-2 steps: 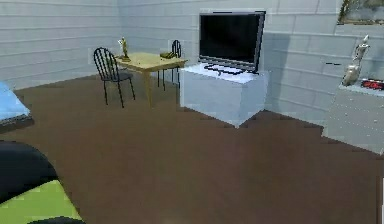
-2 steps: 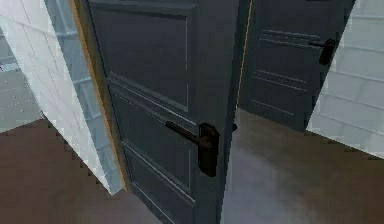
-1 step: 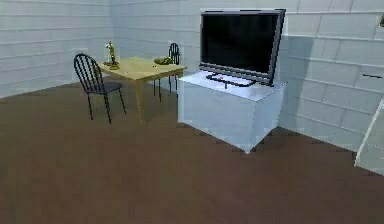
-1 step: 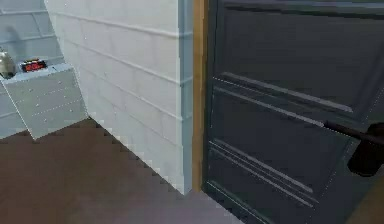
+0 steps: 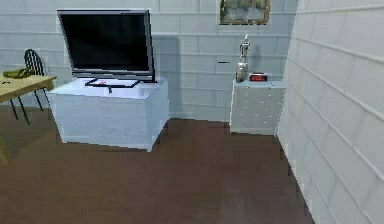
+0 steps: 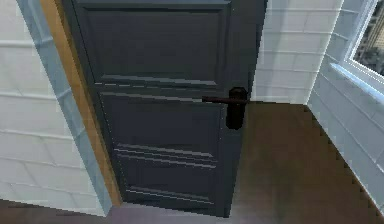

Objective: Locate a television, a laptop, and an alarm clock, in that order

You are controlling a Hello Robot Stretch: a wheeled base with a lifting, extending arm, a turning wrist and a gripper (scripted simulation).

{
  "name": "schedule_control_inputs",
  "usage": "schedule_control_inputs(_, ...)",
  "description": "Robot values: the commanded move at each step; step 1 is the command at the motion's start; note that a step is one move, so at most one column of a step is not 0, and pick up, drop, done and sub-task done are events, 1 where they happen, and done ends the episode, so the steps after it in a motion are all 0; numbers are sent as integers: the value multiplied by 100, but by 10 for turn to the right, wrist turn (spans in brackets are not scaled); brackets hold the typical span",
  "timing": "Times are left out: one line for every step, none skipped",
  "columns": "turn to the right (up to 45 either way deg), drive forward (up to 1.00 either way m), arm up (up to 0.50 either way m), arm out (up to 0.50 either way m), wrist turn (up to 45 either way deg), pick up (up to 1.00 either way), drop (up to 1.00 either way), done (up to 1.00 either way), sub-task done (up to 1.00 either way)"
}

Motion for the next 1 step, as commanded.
schedule_control_inputs(0,15,0,0,0,0,0,0,0)
